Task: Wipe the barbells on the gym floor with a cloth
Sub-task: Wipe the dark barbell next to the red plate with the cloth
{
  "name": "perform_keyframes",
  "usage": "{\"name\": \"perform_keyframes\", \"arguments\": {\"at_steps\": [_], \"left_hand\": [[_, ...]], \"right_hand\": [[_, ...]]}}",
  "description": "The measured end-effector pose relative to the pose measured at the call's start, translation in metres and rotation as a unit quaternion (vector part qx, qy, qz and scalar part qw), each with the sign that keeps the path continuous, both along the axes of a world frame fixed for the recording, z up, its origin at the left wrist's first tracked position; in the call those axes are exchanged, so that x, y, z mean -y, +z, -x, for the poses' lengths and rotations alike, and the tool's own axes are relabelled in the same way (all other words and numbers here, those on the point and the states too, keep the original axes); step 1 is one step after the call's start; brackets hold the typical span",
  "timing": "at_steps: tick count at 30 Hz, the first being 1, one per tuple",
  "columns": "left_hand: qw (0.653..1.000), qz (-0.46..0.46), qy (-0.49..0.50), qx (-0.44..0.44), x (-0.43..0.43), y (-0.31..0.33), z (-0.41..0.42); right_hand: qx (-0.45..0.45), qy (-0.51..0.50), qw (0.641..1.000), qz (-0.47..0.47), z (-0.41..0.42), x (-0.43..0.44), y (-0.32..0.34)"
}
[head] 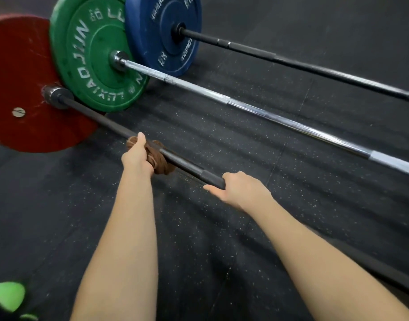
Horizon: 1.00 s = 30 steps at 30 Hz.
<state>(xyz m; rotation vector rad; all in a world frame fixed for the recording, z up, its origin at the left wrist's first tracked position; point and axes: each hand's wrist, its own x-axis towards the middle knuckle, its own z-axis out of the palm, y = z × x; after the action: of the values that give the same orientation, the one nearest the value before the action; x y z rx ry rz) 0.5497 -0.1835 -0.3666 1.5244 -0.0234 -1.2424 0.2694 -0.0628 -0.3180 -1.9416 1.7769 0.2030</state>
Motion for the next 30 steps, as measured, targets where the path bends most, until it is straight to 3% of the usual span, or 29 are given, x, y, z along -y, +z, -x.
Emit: {"name": "perform_keyframes", "arguments": {"at_steps": [6,15,21,25,30], "left_hand": [[1.0,-0.002,0.025,-0.016,0.021,-0.008,-0.025],[1.0,-0.012,0.02,0.006,-0.059,0.039,0.078],[0.998,0.018,0.044,0.028,-0.022,0.047,0.03],[0.999,0.017,0.021,0.035,0.018,0.013,-0.015],[0.999,0.012,0.038,-0.025,-0.037,0.033,0.051]], "right_hand": [[-0.002,0.004,1.0,0.003,0.0,0.001,0.0],[-0.005,-0.003,1.0,0.001,0.0,0.001,-0.001],[-0.004,0.002,1.0,0.002,0.0,0.0,0.0],[-0.001,0.009,1.0,0.003,0.001,0.001,0.0],[0.002,0.006,1.0,0.01,0.001,0.001,0.001]]}}
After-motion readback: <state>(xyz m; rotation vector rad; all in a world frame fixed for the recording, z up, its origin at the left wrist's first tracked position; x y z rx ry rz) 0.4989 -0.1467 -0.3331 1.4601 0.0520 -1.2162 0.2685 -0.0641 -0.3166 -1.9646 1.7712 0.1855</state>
